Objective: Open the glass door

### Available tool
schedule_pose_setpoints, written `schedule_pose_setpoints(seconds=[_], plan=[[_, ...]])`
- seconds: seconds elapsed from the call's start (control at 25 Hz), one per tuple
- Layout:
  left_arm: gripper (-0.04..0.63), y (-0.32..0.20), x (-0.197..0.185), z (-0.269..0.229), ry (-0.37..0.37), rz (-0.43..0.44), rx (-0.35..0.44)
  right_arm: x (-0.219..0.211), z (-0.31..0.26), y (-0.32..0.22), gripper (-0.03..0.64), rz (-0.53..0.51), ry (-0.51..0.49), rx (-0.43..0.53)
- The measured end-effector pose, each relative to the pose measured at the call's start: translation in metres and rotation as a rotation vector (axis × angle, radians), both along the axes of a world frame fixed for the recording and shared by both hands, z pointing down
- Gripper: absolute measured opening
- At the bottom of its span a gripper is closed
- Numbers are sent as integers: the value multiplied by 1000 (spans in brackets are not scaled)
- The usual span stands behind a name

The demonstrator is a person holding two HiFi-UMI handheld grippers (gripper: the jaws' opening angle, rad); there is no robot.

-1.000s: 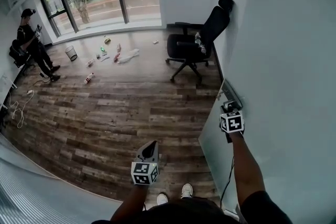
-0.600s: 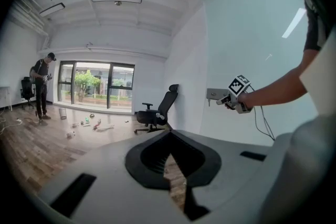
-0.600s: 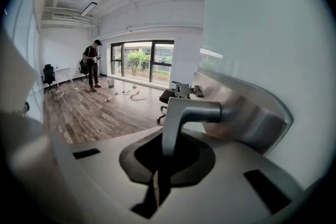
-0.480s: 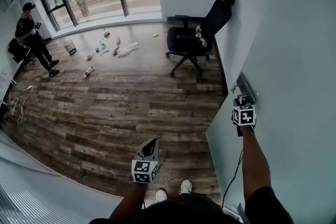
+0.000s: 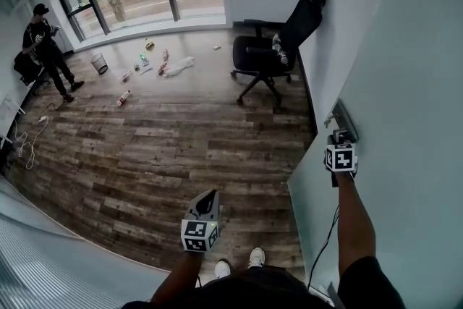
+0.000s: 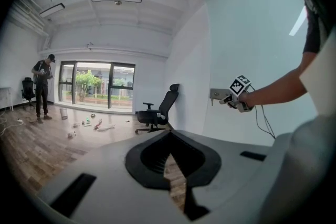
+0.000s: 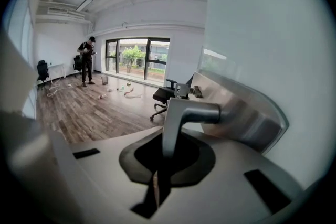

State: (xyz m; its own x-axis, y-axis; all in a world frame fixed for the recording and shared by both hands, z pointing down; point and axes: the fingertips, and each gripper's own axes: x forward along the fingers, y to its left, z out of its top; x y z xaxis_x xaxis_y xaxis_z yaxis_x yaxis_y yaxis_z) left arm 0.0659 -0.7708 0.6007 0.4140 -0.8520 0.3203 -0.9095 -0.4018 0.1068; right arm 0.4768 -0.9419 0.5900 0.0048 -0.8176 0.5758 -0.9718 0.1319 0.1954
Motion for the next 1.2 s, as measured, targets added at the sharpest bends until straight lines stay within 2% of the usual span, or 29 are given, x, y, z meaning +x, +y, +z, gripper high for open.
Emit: schedule_pose_setpoints(seconds=[0.12,0.28,0.36,0.48,0.56,0.64,0.72,0.84,1.0,1.08,1.12,1.2], plan=[[2,-1,-9,-3,11,-23,-5,2,-4,6,15,13,59,-52],[2,-1,-16,-2,16,-39,2,0,2,15,16,19,140,-175],[2,2,-19,-4,14,-38,8,-3,-8,17,23,1,212,-186],[2,10,-26,-8,14,-32,14,-7,-22,27,115,-12,259,-192],[2,16,-29,-10,15,-24,15,-6,-42,37,117,8,276,-130],[2,19,-31,-11,15,-17,14,-5,-64,48,155,31,294,-40],[2,22,-35,-11,18,-11,20,-12,-85,60,158,51,271,54],[2,34,-41,-18,25,3,36,-46,-110,93,158,46,168,187],[2,57,-45,-26,32,39,60,-126,-125,162,153,-22,0,347],[2,72,-49,-29,41,61,69,-169,-122,201,90,-44,-81,402],[2,80,-50,-31,45,73,73,-187,-120,220,37,-56,-122,432],[2,98,-51,-32,48,98,84,-218,-113,254,17,-90,-191,484]])
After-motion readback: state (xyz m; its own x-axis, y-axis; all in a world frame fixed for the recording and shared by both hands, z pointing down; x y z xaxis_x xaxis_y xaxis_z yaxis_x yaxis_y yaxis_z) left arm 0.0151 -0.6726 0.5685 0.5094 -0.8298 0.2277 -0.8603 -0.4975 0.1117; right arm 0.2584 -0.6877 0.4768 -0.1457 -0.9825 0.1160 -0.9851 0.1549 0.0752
